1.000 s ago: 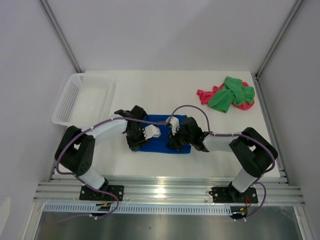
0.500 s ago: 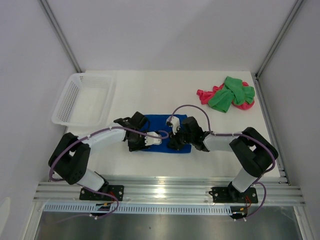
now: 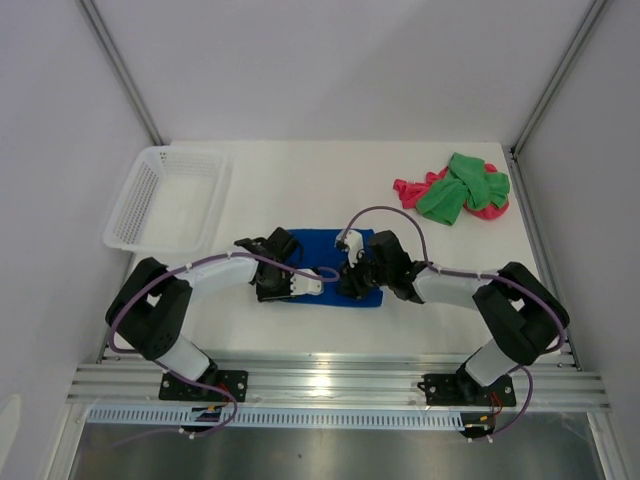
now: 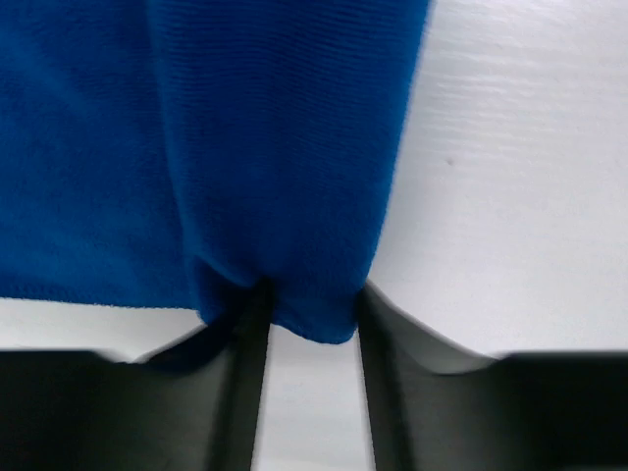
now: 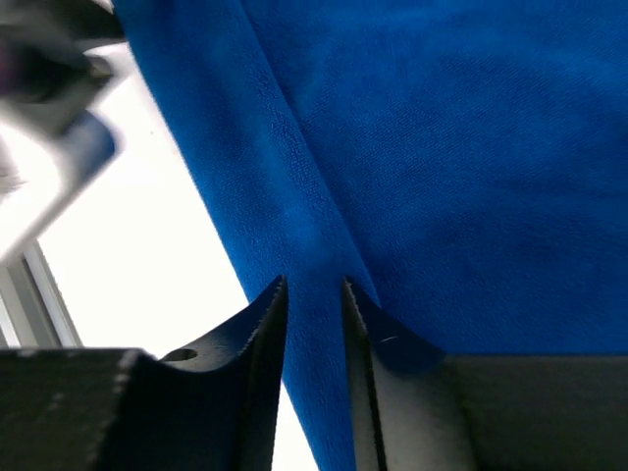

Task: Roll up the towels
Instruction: Roll the towel

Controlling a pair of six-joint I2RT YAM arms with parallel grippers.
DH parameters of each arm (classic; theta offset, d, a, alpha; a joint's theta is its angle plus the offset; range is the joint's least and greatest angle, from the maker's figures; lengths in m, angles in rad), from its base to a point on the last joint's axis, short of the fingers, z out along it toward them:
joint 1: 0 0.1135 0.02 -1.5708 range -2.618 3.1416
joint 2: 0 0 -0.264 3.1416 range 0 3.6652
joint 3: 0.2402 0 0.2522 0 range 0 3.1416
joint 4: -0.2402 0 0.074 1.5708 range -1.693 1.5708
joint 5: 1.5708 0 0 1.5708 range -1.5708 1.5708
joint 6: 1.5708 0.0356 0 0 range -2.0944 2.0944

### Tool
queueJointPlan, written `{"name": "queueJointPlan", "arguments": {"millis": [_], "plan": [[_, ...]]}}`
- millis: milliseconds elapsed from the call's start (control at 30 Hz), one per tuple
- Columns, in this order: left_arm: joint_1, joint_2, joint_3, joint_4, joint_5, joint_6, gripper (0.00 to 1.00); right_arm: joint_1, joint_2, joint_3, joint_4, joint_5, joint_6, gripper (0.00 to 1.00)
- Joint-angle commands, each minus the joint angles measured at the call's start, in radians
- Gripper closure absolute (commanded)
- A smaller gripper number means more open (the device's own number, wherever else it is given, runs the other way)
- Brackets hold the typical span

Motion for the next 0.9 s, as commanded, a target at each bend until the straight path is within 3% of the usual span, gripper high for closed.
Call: {"name": "queueJointPlan", "arguments": {"millis": [0,100,233,300,533,700,867], "plan": [[-0.005,0.050,0.021,-0.022,-0.035,-0.027,0.69,-0.004,-0.105,0.000,-0.056,0.007,-0.085,0.66],[-0.005,0.048,0.025,-0.015,-0.033,-0.054,0.84,-0.002,-0.163,0.005,-0.139,0.012,-0.171,0.63],[-0.004,0.043,0.027,-0.009,-0.023,-0.074,0.96,0.018,-0.273,-0.003,-0.327,0.069,-0.295,0.61],[-0.002,0.038,0.028,-0.018,0.003,-0.078,0.99,0.027,-0.370,-0.043,-0.319,0.092,-0.321,0.60],[0.018,0.020,0.067,-0.090,0.092,-0.106,0.99,0.053,-0.591,-0.135,-0.442,0.139,-0.579,0.54],[0.024,0.037,0.088,-0.111,0.115,-0.129,0.99,0.168,-0.538,-0.187,-0.394,0.274,-0.659,0.47],[0.027,0.051,0.093,-0.113,0.122,-0.137,0.99,0.194,-0.433,-0.215,-0.285,0.372,-0.670,0.45]]}}
